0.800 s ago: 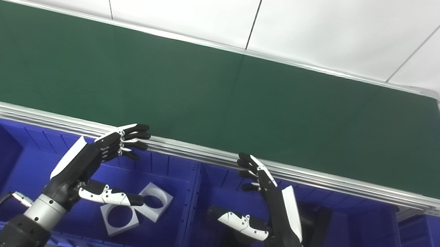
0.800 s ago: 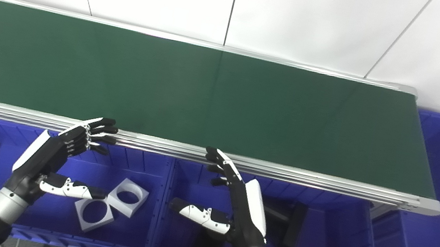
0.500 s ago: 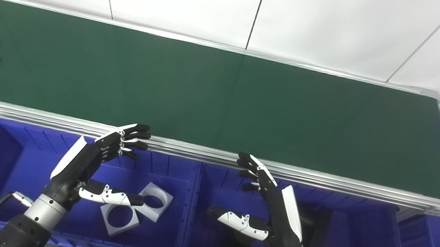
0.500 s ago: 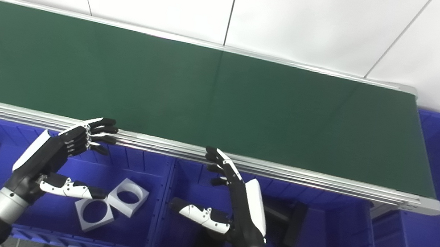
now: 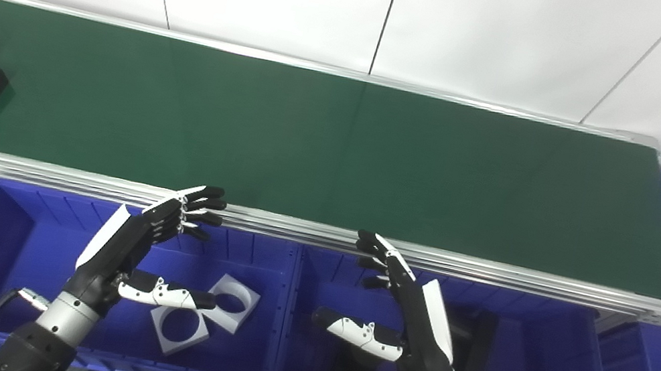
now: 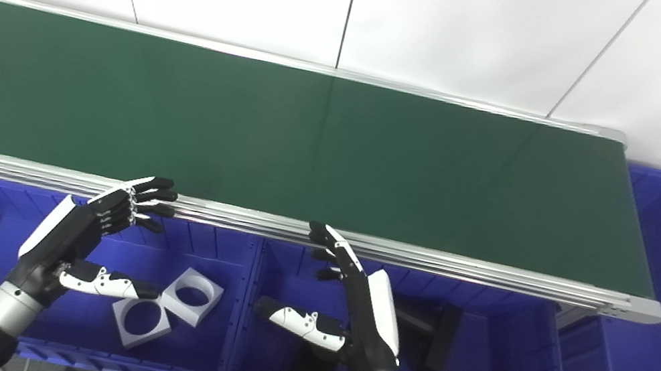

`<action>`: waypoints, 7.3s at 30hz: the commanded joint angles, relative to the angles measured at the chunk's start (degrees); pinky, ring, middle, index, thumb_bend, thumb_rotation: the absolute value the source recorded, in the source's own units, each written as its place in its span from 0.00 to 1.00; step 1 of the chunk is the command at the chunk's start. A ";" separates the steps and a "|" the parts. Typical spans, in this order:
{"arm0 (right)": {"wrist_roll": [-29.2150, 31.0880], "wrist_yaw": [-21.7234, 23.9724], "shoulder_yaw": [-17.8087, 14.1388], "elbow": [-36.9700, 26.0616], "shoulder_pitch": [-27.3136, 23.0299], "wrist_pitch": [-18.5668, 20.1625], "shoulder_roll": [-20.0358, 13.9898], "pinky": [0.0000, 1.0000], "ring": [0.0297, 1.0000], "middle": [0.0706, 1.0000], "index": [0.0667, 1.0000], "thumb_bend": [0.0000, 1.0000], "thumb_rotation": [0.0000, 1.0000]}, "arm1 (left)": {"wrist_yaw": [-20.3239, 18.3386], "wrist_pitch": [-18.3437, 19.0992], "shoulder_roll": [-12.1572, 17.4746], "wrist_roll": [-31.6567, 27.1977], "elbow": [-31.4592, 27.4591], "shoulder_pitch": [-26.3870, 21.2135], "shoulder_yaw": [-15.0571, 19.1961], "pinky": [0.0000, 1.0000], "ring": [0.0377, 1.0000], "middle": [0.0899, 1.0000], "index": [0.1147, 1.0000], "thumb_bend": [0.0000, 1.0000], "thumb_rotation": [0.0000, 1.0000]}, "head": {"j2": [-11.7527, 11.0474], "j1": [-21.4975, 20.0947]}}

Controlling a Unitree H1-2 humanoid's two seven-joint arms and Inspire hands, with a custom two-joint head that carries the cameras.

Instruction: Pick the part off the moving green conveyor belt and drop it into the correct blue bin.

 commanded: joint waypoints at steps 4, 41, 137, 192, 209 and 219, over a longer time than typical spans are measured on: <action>0.17 -0.45 0.25 -1.70 -0.29 -0.72 0.37 0.66 0.76 0.81 0.84 0.78 0.44 | 0.90 -2.59 0.29 -0.45 -0.93 -0.29 0.38 0.64 0.73 0.80 0.82 0.86 0.18 | -0.03 0.13; 6.02 -0.69 -2.89 0.32 1.32 -8.09 -5.70 0.66 0.77 0.81 0.84 0.69 0.17 | 6.69 -6.49 -5.40 7.78 3.76 0.72 -4.58 0.60 0.71 0.79 0.81 0.91 0.23 | -11.50 28.30; 18.65 3.41 -9.77 -15.28 -9.24 -5.99 -4.48 0.53 0.70 0.77 0.84 0.78 0.39 | 20.56 -6.60 -1.26 7.54 15.63 -6.40 -16.45 0.54 0.66 0.75 0.75 0.98 0.18 | -24.78 31.49; -3.93 13.74 -2.29 -4.02 -37.37 12.98 -7.86 0.66 0.77 0.83 0.88 0.82 0.32 | 21.85 -6.61 -1.26 6.66 20.35 -10.40 -18.54 0.54 0.67 0.75 0.76 1.00 0.30 | -25.78 30.74; -5.35 16.51 -0.25 -4.35 -40.02 16.64 -7.09 0.68 0.78 0.84 0.90 0.78 0.37 | 20.97 -6.60 -1.43 2.94 12.61 -3.46 -16.34 0.51 0.63 0.72 0.71 1.00 0.19 | -25.07 30.54; -5.30 18.21 1.04 -2.06 -42.16 18.13 -6.12 0.71 0.81 0.87 0.92 0.80 0.39 | 20.27 -6.61 -3.36 3.08 11.98 -2.11 -15.86 0.48 0.58 0.69 0.68 0.98 0.20 | -24.40 31.01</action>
